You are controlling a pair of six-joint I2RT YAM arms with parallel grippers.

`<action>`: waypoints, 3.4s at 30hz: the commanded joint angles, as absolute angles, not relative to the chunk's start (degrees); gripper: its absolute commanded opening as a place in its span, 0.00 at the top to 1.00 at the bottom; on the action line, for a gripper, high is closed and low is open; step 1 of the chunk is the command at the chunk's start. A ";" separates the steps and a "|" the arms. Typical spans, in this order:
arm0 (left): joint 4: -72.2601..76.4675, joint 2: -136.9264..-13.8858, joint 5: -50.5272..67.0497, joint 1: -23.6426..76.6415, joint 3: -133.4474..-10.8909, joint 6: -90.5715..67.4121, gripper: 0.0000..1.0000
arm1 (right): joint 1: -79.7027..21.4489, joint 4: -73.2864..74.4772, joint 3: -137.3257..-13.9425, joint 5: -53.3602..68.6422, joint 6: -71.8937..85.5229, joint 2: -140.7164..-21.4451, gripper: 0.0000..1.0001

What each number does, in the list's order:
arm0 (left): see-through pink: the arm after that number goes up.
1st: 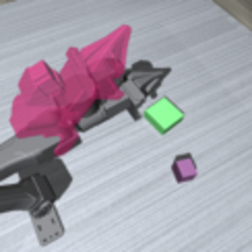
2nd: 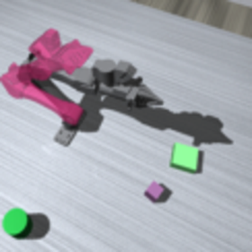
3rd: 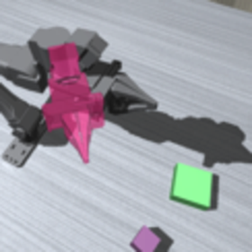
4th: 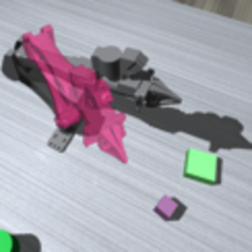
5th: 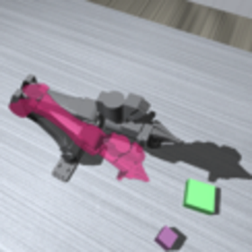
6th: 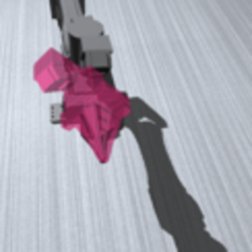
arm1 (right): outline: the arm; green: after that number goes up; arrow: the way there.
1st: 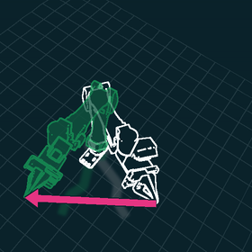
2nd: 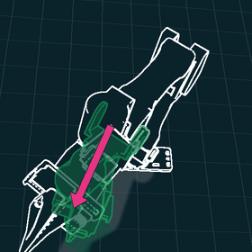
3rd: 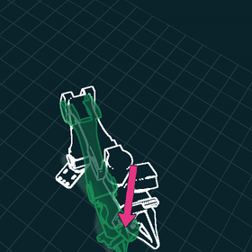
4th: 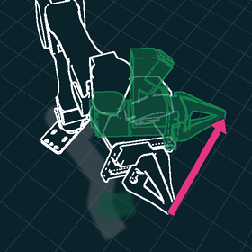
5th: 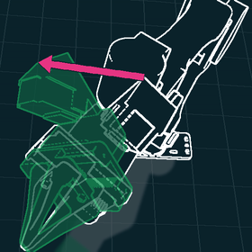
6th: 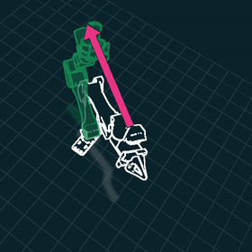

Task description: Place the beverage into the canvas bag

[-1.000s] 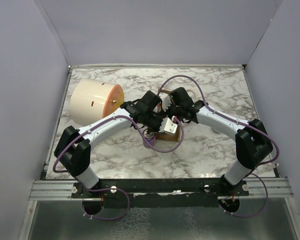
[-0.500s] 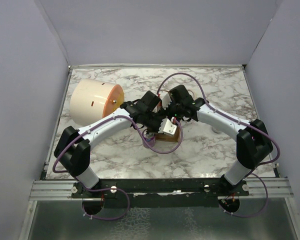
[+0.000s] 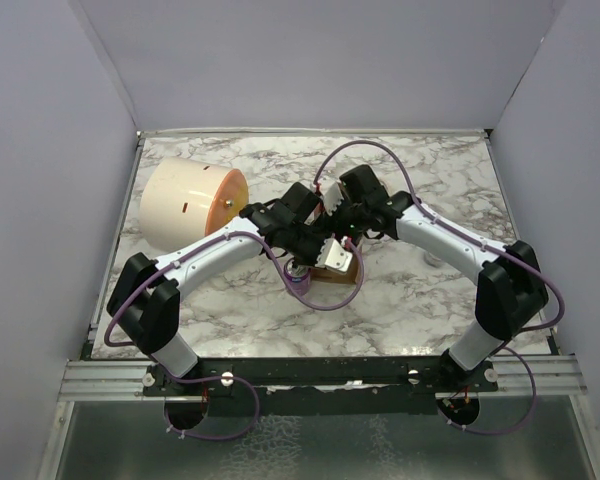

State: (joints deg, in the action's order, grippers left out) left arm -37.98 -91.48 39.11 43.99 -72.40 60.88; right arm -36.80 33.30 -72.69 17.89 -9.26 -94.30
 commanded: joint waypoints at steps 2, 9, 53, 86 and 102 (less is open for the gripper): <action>-40.00 -89.65 42.56 44.38 -71.72 62.54 0.97 | -36.65 33.47 -75.49 20.02 -9.93 -91.04 0.15; -40.52 -89.69 43.01 44.37 -71.80 63.55 0.97 | -34.48 33.62 -76.40 19.86 -10.59 -89.38 0.15; -40.02 -68.57 24.64 38.46 -58.98 41.43 0.01 | -9.84 34.87 -75.58 35.27 -15.29 -66.04 0.12; -25.25 -79.96 32.23 38.54 -53.41 39.48 0.18 | -6.77 32.93 -71.08 37.62 -14.94 -63.63 0.10; -29.88 -78.09 36.89 38.70 -54.54 41.05 0.72 | -6.24 32.91 -69.45 37.58 -15.58 -62.42 0.10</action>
